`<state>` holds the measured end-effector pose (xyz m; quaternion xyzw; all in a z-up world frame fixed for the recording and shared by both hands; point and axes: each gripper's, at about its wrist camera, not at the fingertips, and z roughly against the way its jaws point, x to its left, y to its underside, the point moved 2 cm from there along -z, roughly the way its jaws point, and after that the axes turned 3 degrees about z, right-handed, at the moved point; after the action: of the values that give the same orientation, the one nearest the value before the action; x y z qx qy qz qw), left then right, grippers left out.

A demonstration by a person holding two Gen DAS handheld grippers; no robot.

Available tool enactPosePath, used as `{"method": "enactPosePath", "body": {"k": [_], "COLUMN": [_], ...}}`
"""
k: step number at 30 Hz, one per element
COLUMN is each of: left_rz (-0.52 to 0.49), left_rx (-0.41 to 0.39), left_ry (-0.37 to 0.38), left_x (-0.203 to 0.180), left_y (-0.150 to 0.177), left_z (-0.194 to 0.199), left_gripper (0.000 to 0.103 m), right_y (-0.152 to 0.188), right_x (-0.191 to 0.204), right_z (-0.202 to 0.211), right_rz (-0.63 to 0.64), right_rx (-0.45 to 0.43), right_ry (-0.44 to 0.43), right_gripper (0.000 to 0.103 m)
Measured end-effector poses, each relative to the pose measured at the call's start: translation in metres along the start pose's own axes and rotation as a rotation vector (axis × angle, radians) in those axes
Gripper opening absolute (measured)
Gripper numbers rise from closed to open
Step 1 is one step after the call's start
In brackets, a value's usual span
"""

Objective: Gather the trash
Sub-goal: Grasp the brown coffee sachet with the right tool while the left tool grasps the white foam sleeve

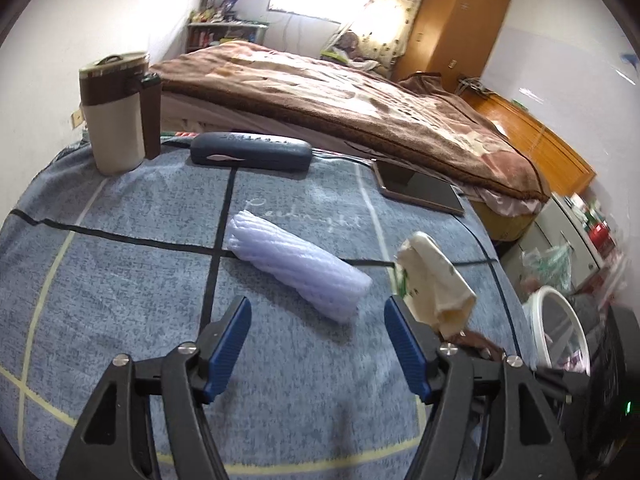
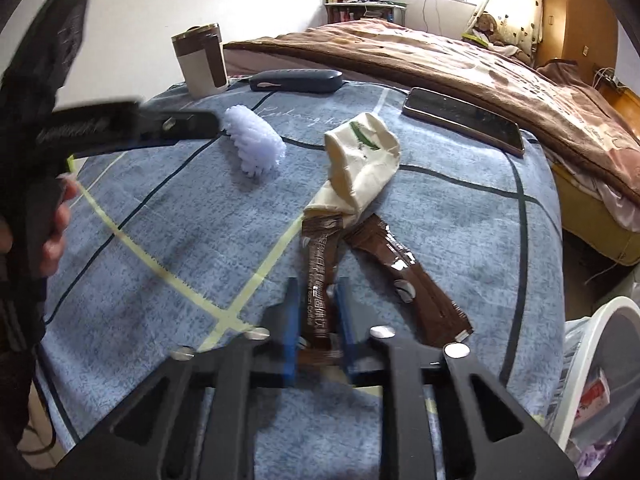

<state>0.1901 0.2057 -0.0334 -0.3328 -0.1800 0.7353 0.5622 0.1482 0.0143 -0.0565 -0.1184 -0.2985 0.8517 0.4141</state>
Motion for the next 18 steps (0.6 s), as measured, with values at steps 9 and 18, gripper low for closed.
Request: {"method": "enactPosePath", "body": {"k": [9,18], "left_rz": [0.019,0.056], "left_rx": [0.037,0.046], "left_ry": [-0.085,-0.119], "left_x": [-0.002,-0.005], "left_y": [-0.013,-0.024], "left_z": [-0.034,-0.06], "left_gripper": [0.072,0.072], "right_y": [0.009,0.01], "right_x": [0.003,0.0], "right_z": [0.002,0.006], "right_rz": [-0.038,-0.073], "right_rx": [-0.019,-0.045], "right_ry": [-0.043,-0.048], "right_gripper": [0.016,0.016]}}
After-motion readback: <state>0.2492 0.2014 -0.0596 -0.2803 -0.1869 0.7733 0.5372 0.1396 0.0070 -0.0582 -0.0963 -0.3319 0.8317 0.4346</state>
